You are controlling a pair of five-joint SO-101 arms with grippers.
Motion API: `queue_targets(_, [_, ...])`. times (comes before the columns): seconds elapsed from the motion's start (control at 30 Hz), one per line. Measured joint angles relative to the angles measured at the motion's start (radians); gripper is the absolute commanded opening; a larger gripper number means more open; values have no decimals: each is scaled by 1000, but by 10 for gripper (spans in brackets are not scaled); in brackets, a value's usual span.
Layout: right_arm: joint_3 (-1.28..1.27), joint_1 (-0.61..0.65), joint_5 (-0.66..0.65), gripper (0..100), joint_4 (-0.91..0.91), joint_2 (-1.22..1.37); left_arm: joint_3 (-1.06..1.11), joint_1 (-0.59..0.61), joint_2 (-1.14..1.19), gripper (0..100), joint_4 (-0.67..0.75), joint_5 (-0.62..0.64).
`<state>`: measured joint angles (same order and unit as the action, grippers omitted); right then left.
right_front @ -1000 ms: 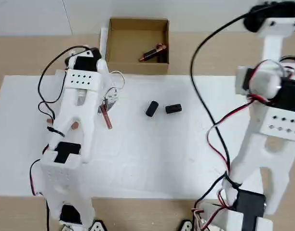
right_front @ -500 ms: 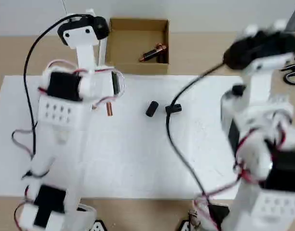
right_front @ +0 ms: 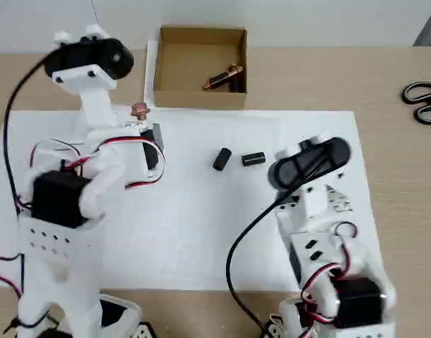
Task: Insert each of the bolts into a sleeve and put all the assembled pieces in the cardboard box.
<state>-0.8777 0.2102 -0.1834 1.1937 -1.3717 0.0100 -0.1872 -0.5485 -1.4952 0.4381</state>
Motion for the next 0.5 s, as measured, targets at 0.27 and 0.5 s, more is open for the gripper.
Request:
queue_targets(0.27, [-293, 190, 38, 4, -180, -178, 305, -129, -138, 5, 361, 0])
queue_targets(0.5, [-342, 229, 199, 4, -193, -308, 502, -199, -163, 5, 658, 0])
